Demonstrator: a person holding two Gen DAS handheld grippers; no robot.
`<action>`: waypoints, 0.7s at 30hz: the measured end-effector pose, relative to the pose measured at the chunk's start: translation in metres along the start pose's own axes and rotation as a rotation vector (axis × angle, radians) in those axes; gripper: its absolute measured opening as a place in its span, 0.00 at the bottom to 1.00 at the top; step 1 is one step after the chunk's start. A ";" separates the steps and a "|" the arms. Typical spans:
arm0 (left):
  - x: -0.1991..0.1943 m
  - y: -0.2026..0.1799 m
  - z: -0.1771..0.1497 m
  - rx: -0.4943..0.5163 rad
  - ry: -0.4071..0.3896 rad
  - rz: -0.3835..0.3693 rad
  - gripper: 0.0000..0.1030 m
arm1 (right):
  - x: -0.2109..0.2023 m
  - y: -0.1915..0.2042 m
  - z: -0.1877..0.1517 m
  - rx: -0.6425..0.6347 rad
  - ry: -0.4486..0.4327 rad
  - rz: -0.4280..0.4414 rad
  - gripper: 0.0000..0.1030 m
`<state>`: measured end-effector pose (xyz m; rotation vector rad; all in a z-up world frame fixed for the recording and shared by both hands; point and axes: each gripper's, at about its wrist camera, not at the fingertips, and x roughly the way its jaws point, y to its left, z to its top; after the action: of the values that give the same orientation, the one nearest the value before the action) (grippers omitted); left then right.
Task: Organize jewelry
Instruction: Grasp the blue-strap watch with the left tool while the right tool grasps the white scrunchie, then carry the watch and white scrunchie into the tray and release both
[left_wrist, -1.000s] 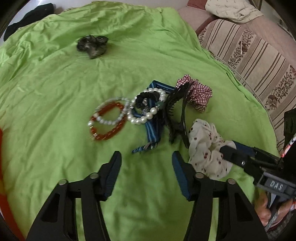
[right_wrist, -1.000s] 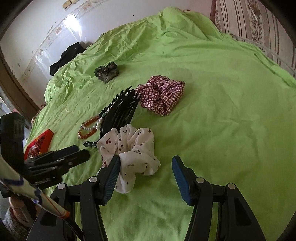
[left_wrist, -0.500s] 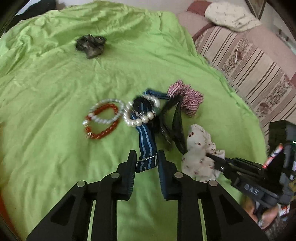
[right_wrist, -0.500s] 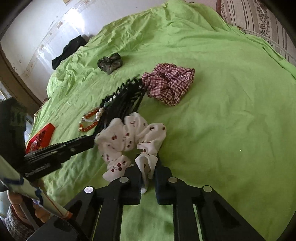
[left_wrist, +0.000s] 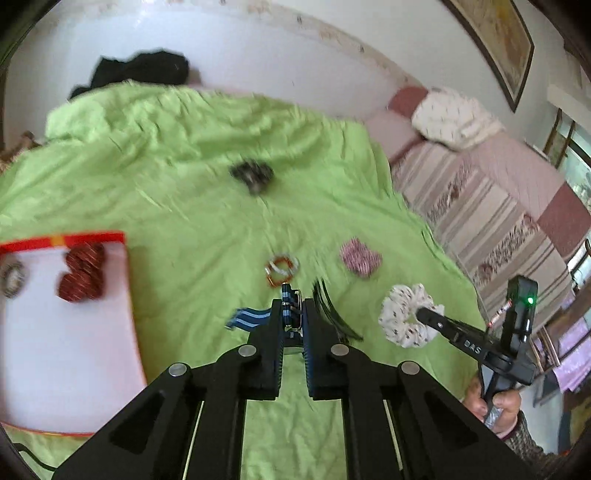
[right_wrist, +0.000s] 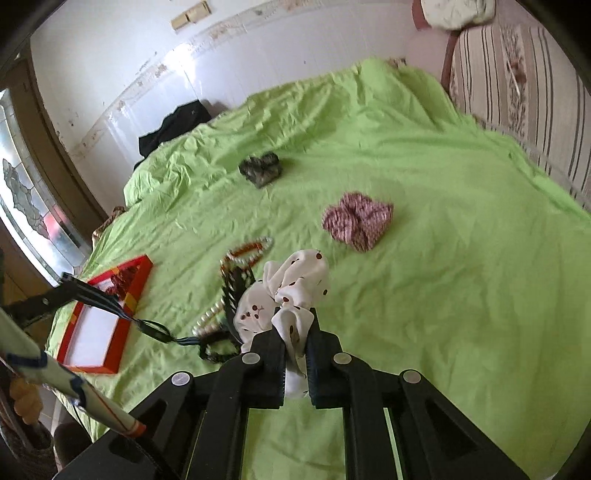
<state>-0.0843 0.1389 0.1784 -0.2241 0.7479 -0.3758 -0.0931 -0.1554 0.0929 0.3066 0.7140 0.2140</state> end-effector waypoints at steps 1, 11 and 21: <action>-0.011 0.000 0.003 0.001 -0.024 0.004 0.08 | -0.004 0.001 0.002 -0.002 -0.011 0.002 0.09; -0.089 0.001 0.026 0.049 -0.199 0.104 0.09 | -0.029 0.019 0.009 -0.037 -0.051 0.019 0.09; -0.122 0.033 0.015 0.001 -0.220 0.183 0.09 | -0.019 0.063 0.009 -0.122 -0.015 0.064 0.09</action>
<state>-0.1474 0.2200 0.2530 -0.1912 0.5461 -0.1743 -0.1066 -0.1035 0.1322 0.2145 0.6739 0.3147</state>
